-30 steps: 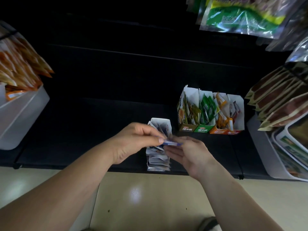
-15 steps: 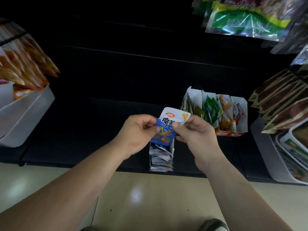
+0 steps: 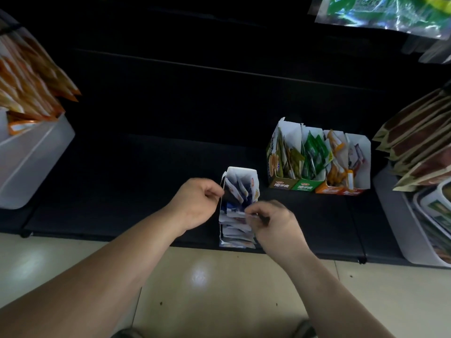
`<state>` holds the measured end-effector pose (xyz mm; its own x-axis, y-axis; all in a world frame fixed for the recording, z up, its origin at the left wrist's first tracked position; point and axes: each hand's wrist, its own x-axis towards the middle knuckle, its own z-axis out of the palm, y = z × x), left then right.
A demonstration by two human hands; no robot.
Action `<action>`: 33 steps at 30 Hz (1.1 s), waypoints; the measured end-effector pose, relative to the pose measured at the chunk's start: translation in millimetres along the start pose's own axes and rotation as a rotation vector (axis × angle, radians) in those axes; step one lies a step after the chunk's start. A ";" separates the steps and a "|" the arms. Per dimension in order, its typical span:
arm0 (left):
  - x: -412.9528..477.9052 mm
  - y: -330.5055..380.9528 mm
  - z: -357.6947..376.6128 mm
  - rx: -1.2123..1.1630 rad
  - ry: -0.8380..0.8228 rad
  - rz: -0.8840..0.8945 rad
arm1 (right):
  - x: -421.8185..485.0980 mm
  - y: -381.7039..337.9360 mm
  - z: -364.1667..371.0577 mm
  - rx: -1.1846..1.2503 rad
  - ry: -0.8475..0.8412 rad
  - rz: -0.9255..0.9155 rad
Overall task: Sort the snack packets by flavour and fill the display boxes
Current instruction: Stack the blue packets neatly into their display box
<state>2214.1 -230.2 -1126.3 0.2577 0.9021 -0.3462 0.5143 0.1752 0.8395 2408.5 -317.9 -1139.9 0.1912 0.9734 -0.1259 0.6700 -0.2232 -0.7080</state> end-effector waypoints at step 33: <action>17.1 20.9 -3.2 -0.109 0.158 0.266 | 20.2 -17.4 -13.3 0.480 0.152 0.184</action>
<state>2226.7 -209.9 -1113.3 0.2366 0.9705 -0.0463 0.3532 -0.0416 0.9346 2410.2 -294.9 -1120.9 0.4003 0.8940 -0.2014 0.2192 -0.3068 -0.9262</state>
